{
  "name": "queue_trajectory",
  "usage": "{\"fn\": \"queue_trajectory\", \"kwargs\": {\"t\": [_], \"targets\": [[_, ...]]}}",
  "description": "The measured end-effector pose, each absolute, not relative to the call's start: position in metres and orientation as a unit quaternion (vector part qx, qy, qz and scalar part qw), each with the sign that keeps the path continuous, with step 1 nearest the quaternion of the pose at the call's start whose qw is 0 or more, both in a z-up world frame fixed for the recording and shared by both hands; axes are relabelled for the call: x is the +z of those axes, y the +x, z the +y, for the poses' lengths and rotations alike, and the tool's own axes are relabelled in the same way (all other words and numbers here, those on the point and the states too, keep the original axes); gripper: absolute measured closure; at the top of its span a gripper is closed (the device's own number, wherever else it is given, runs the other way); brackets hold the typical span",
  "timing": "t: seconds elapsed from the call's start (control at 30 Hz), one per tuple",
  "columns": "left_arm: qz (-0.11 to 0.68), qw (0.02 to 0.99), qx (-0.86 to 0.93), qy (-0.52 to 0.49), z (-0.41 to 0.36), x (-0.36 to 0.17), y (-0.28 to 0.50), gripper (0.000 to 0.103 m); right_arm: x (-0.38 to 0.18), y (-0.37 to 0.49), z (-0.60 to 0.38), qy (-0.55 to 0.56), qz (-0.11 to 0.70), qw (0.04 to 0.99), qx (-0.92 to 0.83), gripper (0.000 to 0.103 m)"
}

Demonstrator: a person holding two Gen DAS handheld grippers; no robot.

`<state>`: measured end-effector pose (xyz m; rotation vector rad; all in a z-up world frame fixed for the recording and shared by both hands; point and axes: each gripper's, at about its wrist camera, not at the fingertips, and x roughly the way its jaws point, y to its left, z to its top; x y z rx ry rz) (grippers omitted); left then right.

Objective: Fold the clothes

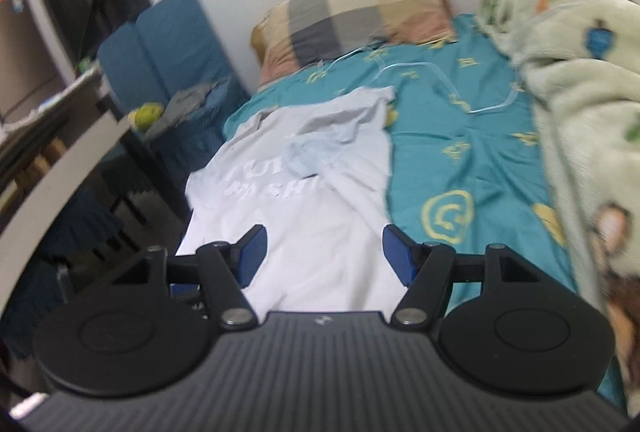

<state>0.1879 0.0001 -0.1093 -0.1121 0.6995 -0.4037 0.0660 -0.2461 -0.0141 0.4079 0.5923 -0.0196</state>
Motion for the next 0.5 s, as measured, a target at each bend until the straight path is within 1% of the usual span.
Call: {"fn": "queue_trajectory", "kwargs": {"t": [0.27, 0.33, 0.5], "targets": [[0.316, 0.922, -0.221, -0.029, -0.039, -0.083, 0.129, 0.002, -0.006, 0.035, -0.287, 0.224, 0.266, 0.937, -0.034, 0.037], [0.315, 0.918, -0.238, -0.024, -0.058, -0.085, 0.113, 0.003, -0.007, 0.033, -0.297, 0.224, 0.267, 0.937, -0.040, 0.037], [0.317, 0.902, -0.292, 0.028, -0.123, -0.101, 0.080, 0.006, -0.012, 0.031, -0.322, 0.238, 0.266, 0.933, -0.055, 0.037]]}}
